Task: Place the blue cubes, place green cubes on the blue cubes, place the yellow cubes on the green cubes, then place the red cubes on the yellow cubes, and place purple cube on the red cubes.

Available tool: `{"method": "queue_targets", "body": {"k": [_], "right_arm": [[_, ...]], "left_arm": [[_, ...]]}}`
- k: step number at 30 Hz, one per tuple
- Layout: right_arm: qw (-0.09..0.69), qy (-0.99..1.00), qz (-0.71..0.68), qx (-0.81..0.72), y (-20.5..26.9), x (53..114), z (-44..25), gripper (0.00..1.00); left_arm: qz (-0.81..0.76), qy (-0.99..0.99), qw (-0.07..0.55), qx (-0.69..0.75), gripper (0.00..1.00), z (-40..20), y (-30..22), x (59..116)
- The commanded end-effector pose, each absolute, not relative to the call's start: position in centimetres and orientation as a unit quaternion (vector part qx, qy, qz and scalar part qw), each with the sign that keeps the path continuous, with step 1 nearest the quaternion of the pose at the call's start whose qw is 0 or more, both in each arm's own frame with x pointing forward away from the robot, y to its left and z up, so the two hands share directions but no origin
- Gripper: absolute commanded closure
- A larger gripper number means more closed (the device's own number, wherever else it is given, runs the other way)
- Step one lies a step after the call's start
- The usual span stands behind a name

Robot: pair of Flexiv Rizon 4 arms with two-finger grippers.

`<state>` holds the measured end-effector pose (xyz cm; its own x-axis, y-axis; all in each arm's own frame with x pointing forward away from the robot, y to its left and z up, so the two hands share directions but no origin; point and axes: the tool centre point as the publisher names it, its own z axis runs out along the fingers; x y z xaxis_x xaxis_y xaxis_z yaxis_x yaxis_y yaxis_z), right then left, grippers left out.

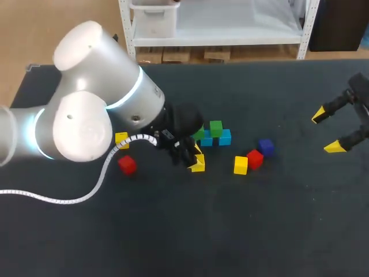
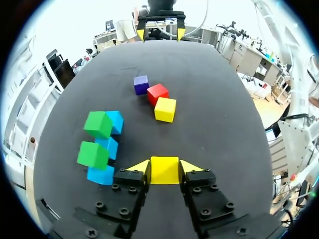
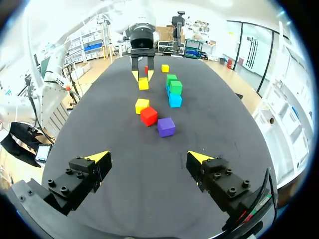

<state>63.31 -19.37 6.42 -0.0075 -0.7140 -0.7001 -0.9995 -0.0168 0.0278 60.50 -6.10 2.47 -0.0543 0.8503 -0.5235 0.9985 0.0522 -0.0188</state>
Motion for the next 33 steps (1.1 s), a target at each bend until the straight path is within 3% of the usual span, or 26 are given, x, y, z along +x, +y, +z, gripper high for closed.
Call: {"method": "queue_targets", "body": {"k": [1, 16, 33], "right_arm": [[0.257, 0.652, 0.279, -0.656, -19.4, 63.3, 6.4, 0.00], [0.257, 0.652, 0.279, -0.656, -19.4, 63.3, 6.4, 0.00], [0.257, 0.652, 0.279, -0.656, -19.4, 63.3, 6.4, 0.00]], "left_arm": [[-0.196, 0.697, 0.174, 0.667, 1.00, 4.5, -5.3, 60.9], [-0.165, 0.685, 0.195, 0.682, 1.00, 9.3, -5.3, 65.8], [-0.178, 0.677, 0.213, 0.681, 1.00, 8.9, -8.1, 70.2]]}}
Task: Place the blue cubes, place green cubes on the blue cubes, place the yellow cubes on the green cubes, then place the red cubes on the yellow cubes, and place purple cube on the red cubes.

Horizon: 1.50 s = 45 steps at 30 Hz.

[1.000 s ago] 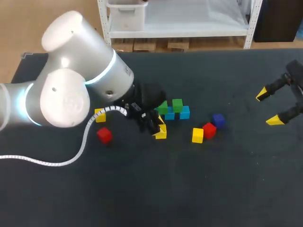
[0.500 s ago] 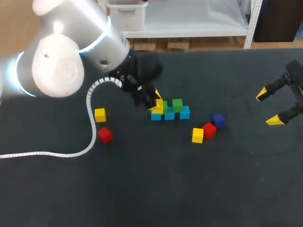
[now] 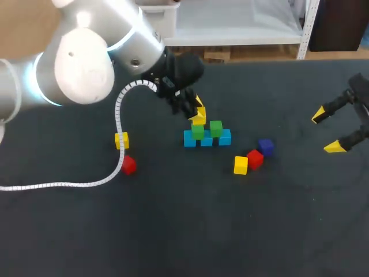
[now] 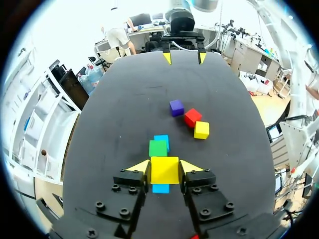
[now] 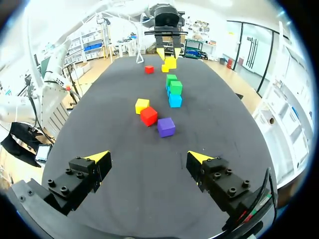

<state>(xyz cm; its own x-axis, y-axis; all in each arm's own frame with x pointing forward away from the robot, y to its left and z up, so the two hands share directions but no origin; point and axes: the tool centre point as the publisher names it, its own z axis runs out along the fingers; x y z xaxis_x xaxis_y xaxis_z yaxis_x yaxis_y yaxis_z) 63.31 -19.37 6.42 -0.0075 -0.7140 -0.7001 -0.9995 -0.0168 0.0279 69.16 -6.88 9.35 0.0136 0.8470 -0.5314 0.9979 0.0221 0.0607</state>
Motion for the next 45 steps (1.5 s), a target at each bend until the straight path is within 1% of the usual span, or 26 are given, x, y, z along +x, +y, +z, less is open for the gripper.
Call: {"method": "queue_targets", "body": {"k": [1, 9, 45], "right_arm": [[0.257, 0.652, 0.279, -0.656, -19.4, 63.3, 6.4, 0.00], [0.257, 0.652, 0.279, -0.656, -19.4, 63.3, 6.4, 0.00], [0.257, 0.652, 0.279, -0.656, -19.4, 63.3, 6.4, 0.00]], "left_arm": [[-0.180, 0.676, 0.213, 0.682, 1.00, 8.8, -8.3, 70.2], [-0.196, 0.674, 0.213, 0.680, 1.00, 8.2, -9.1, 70.2], [-0.208, 0.685, 0.198, 0.670, 1.00, 6.7, -8.8, 70.0]]}}
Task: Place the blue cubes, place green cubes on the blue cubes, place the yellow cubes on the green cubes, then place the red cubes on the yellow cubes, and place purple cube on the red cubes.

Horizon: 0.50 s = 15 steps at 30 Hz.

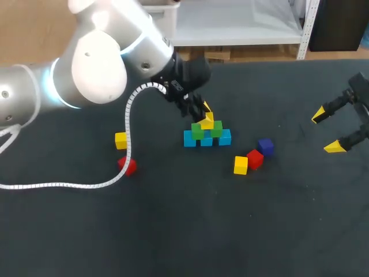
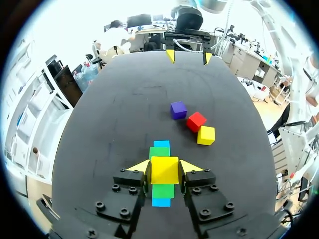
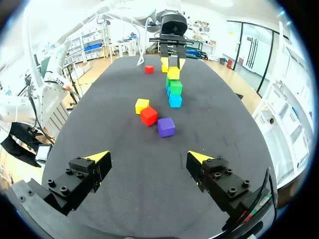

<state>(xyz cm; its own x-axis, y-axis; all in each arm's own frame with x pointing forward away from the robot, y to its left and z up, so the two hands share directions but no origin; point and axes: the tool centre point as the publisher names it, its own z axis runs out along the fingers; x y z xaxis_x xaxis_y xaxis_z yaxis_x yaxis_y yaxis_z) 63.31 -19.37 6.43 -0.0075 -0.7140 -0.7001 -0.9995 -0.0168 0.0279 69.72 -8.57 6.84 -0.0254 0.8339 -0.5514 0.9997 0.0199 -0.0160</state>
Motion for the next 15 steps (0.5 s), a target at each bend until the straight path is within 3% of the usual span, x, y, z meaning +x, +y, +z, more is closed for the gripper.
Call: {"method": "queue_targets", "body": {"k": [1, 15], "right_arm": [[0.257, 0.652, 0.279, -0.656, -19.37, 63.34, 6.38, 0.00], [0.257, 0.652, 0.279, -0.656, -19.37, 63.34, 6.38, 0.00]], "left_arm": [[-0.208, 0.685, 0.198, 0.670, 1.00, 6.70, -8.77, 70.00], [-0.209, 0.687, 0.193, 0.669, 1.00, 6.41, -8.69, 70.20]]}}
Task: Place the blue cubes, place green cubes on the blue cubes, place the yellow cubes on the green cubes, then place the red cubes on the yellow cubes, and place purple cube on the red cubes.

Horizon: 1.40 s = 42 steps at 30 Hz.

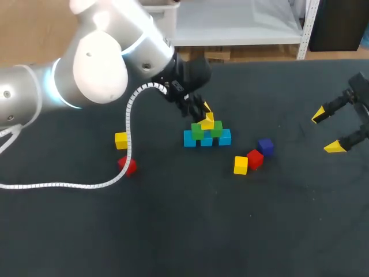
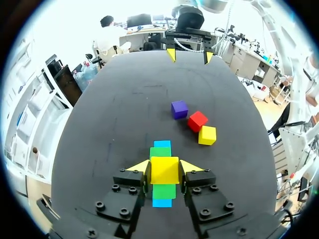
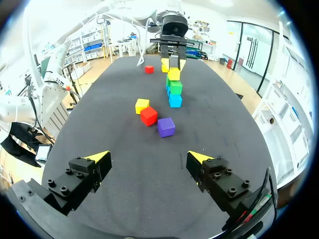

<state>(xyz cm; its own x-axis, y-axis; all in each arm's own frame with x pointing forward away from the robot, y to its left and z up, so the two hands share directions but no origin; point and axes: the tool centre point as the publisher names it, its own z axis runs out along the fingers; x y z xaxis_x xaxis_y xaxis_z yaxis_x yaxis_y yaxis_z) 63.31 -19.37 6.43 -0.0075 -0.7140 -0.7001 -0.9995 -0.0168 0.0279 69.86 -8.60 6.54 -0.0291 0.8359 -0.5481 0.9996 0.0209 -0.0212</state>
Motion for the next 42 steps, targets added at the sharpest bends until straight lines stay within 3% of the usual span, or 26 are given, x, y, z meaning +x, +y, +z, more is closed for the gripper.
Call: {"method": "queue_targets", "body": {"k": [1, 4, 7, 17, 25, 28, 38, 40, 41, 42], "right_arm": [[0.257, 0.652, 0.279, -0.656, -19.37, 63.34, 6.38, 0.00], [0.257, 0.652, 0.279, -0.656, -19.37, 63.34, 6.38, 0.00], [0.257, 0.652, 0.279, -0.656, -19.37, 63.34, 6.38, 0.00], [0.257, 0.652, 0.279, -0.656, -19.37, 63.34, 6.38, 0.00], [0.257, 0.652, 0.279, -0.656, -19.37, 63.34, 6.38, 0.00], [0.257, 0.652, 0.279, -0.656, -19.37, 63.34, 6.38, 0.00], [0.257, 0.652, 0.279, -0.656, -19.37, 63.34, 6.38, 0.00], [0.257, 0.652, 0.279, -0.656, -19.37, 63.34, 6.38, 0.00], [0.257, 0.652, 0.279, -0.656, -19.37, 63.34, 6.38, 0.00], [0.257, 0.652, 0.279, -0.656, -19.37, 63.34, 6.38, 0.00]], "left_arm": [[-0.209, 0.687, 0.193, 0.669, 1.00, 6.41, -8.68, 70.21], [-0.208, 0.687, 0.193, 0.669, 1.00, 6.42, -8.70, 70.26], [-0.209, 0.686, 0.193, 0.669, 0.91, 6.40, -8.75, 70.29], [-0.209, 0.688, 0.191, 0.669, 0.88, 6.28, -8.78, 70.33], [-0.209, 0.688, 0.191, 0.668, 0.78, 6.25, -8.71, 70.34], [-0.209, 0.688, 0.191, 0.669, 0.66, 6.22, -8.68, 70.33], [-0.210, 0.688, 0.190, 0.668, 0.59, 6.17, -8.64, 70.28], [-0.211, 0.688, 0.190, 0.668, 0.51, 6.16, -8.64, 70.29], [-0.211, 0.687, 0.190, 0.668, 0.36, 6.16, -8.64, 70.29], [-0.211, 0.687, 0.191, 0.669, 0.06, 6.16, -8.63, 70.32]]}}
